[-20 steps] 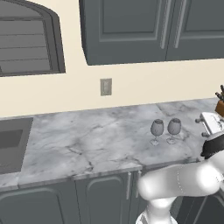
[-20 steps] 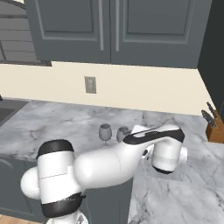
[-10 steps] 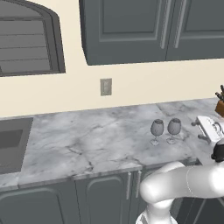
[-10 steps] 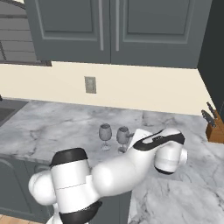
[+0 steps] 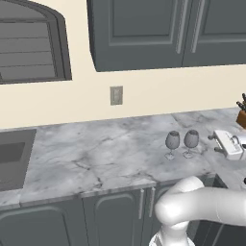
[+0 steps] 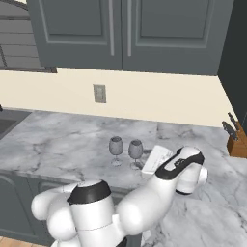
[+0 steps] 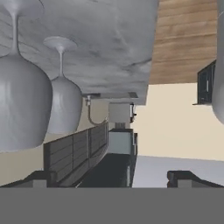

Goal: Retrieve the wine glasses from the counter and place one next to each plate.

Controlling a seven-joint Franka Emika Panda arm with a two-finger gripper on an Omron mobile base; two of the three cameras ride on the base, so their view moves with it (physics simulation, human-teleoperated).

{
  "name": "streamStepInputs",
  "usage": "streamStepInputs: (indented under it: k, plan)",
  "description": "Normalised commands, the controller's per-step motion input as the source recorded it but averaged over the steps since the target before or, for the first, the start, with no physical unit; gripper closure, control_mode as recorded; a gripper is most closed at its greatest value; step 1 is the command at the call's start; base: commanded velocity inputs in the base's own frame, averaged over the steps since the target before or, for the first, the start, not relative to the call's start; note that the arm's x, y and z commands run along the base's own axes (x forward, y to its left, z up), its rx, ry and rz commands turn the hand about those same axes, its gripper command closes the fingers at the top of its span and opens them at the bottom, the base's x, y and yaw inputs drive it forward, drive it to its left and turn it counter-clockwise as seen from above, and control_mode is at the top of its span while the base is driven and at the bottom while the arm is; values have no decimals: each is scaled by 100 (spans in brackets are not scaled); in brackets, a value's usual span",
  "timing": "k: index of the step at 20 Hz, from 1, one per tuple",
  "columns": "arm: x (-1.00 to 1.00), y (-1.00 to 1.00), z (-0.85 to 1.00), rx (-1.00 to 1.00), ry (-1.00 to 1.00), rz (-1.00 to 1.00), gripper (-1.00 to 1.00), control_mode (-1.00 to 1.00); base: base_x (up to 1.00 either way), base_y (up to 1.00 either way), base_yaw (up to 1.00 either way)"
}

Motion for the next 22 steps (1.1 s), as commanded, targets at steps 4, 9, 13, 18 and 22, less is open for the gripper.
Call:
streamStepInputs:
  k: [4,9,13,18,22]
  plan:
    - [4,18,-15,-9,0,-15,-100,-100,0,0,0]
    - [22,28,-18,-10,1,-19,-100,-100,0,0,0]
    - [12,-1,-16,0,12,-14,-100,-100,0,0,0]
    - [17,-2,-30,0,12,-6,-100,-100,0,0,0]
    - [21,0,-24,0,4,-6,-100,-100,0,0,0]
